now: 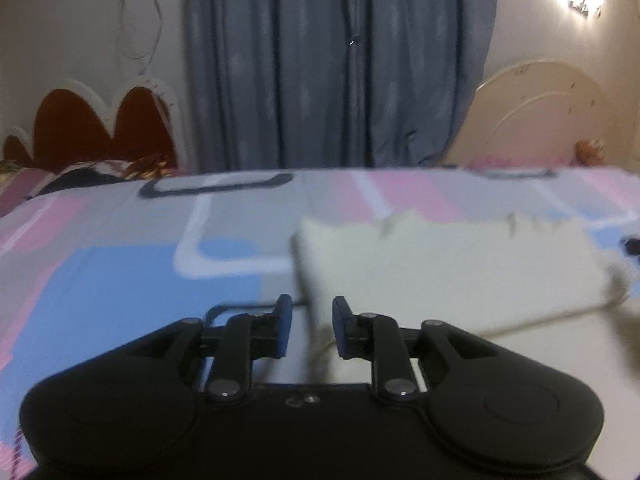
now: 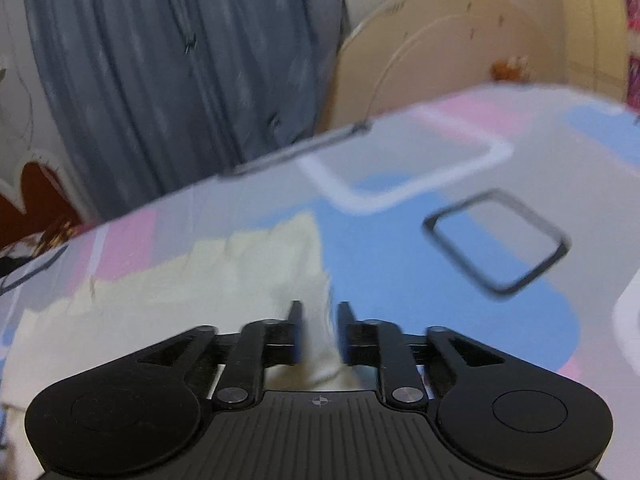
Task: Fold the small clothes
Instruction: 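Open the right gripper and release the folded side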
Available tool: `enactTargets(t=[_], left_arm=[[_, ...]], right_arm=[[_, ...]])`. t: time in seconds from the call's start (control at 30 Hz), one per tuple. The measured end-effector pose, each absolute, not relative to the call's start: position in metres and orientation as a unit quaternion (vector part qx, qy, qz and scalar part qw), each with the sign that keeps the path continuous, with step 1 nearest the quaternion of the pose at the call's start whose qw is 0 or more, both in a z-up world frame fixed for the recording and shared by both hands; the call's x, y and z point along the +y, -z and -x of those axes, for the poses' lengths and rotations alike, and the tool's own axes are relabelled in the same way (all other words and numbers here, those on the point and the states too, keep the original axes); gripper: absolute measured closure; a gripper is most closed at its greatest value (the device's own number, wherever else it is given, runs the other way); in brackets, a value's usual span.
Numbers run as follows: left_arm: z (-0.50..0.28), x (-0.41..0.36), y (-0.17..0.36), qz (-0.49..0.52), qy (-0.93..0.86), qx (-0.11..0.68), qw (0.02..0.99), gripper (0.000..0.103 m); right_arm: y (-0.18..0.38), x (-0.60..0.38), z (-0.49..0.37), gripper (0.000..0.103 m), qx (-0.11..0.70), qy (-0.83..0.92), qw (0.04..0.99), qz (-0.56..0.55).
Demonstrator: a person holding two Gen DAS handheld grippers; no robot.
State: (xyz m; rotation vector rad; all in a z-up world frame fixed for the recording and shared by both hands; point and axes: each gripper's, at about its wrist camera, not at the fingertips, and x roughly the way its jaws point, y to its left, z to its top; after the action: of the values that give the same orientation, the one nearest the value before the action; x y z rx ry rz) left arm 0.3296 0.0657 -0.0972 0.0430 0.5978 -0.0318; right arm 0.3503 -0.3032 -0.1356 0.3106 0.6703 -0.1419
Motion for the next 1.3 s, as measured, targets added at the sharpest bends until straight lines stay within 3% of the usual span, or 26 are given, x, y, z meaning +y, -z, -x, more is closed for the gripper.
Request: enactTargets(t=[0.27, 0.57, 0.7, 1.03, 1.3], left_arm=[[-0.38, 0.047, 0.132, 0.034, 0.045, 0.352, 0.934, 0.079], [-0.371, 0.068, 0.137, 0.048, 0.025, 0.351, 0.935, 0.088], [-0.382, 0.047, 0.119, 0.034, 0.035, 0.318, 0.947, 0.079], [-0.412, 0.057, 0.141, 0.045, -0.006, 0.355, 0.934, 0.082], [-0.384, 0.038, 0.135, 0.02, 0.013, 0.354, 0.935, 0.073]], right_arm=[[0.146, -0.267, -0.378, 0.07, 0.373, -0.014, 0.918, -0.135], [0.167, -0.273, -0.387, 0.07, 0.392, -0.022, 0.913, -0.113], [0.156, -0.263, -0.393, 0.07, 0.369, -0.036, 0.923, -0.099], [0.171, -0.267, -0.408, 0.07, 0.384, -0.02, 0.92, -0.069], [0.164, -0.255, -0.386, 0.07, 0.382, -0.048, 0.921, -0.056]])
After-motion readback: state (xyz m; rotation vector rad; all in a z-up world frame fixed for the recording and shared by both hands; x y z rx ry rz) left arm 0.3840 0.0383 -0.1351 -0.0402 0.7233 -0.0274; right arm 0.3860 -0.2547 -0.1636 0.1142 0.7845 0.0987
